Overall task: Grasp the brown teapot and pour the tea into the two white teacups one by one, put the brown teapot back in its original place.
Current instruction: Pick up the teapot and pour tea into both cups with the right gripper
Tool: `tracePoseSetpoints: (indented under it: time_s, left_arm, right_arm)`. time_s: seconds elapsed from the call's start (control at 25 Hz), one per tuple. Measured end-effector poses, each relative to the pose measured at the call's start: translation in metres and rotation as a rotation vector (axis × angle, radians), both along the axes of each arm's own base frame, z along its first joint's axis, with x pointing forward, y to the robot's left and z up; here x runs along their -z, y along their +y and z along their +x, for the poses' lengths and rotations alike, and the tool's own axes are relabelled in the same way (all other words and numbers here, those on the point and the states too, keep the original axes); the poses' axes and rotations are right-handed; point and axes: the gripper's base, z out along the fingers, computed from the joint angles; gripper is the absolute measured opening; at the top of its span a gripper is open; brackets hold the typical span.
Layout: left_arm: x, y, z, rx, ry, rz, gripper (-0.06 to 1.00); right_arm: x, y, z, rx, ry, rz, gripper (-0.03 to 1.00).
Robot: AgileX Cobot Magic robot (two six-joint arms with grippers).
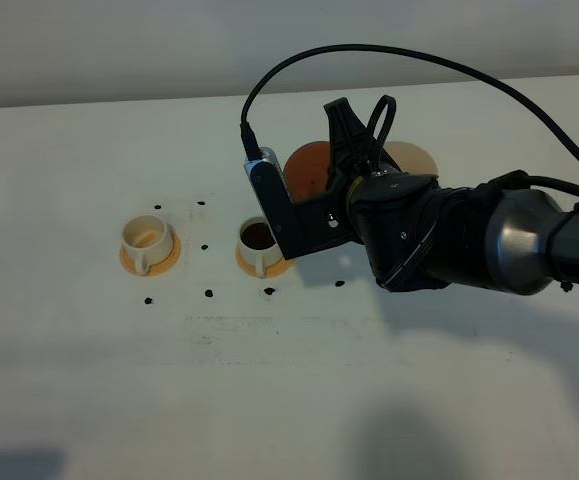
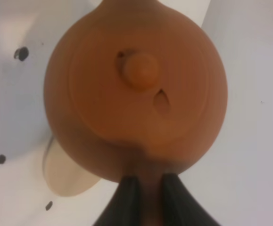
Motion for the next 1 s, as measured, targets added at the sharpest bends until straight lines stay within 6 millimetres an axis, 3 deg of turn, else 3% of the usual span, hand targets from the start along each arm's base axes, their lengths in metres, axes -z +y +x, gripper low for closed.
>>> tracePoseSetpoints:
  time_s: [0.36, 1.0]
  left_arm:
    - [0.0, 0.0, 0.0, 0.0, 0.0, 0.0, 0.33]
    - [0.0, 0.0, 0.0, 0.0, 0.0, -0.001, 0.33]
  right_arm:
    - [0.0004, 0.0003, -0.0003, 0.006, 0.004, 0.012, 0.09]
    - [0.0049, 0.0028, -0.0038, 0.177, 0.045, 0.259, 0.09]
